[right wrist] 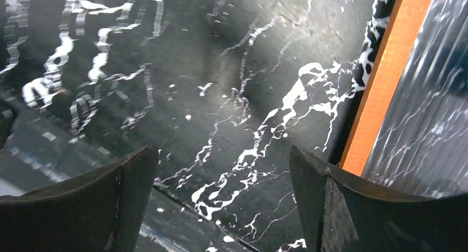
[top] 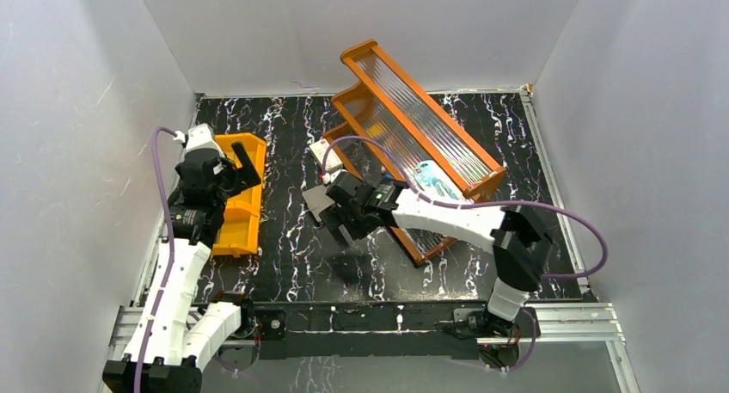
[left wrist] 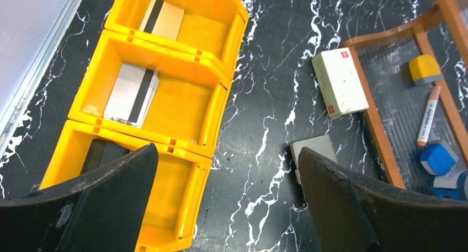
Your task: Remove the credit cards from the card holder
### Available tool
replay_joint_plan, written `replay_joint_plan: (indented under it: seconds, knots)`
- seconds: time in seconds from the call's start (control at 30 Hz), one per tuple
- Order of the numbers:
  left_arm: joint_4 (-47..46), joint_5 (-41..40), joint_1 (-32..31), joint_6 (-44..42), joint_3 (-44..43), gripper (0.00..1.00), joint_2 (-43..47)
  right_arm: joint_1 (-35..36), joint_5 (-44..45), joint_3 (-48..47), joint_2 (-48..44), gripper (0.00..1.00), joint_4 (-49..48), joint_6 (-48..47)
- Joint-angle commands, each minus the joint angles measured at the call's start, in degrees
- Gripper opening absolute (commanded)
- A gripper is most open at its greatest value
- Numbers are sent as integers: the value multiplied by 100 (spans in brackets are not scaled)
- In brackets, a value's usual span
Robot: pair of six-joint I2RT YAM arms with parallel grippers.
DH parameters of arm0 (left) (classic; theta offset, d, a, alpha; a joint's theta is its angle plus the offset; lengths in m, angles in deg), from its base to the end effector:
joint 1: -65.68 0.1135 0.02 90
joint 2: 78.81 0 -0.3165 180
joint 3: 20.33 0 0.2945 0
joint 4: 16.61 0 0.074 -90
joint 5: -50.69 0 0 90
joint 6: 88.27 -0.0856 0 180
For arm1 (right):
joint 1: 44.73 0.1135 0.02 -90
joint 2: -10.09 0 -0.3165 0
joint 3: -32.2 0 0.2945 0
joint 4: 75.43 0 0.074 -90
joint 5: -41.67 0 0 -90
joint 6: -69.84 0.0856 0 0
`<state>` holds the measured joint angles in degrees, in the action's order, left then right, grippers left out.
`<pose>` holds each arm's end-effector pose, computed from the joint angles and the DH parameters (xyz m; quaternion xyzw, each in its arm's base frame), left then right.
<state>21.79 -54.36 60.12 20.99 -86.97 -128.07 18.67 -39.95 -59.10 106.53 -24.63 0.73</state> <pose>0.2418 -0.0012 0.3851 -0.1711 0.8024 -0.0152 0.5715 0.2071 0.3858 0.2702 -0.3258 0.8965 0.1442 0.2634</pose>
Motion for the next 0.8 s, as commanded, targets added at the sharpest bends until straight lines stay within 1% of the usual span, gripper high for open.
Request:
replay_joint_plan:
  seconds: [0.0, 0.2, 0.4, 0.57, 0.77]
  knots:
    - [6, -36, 45, -188, 187, 98, 19, 23, 823, 228, 377, 96, -426, 703]
    - [-107, 132, 46, -289, 564, 98, -13, 24, 1387, 356, 1217, 98, -340, 1373]
    - [-116, 335, 46, -408, 862, 98, 18, -42, 2220, 521, 1590, 98, -83, 1867]
    - [-278, 551, 46, -409, 1035, 98, 17, -266, 2452, 1036, 1399, 98, -136, 2112]
    - [-355, 714, 46, -406, 1212, 98, 35, -673, 2492, 1659, 736, 98, -404, 2079]
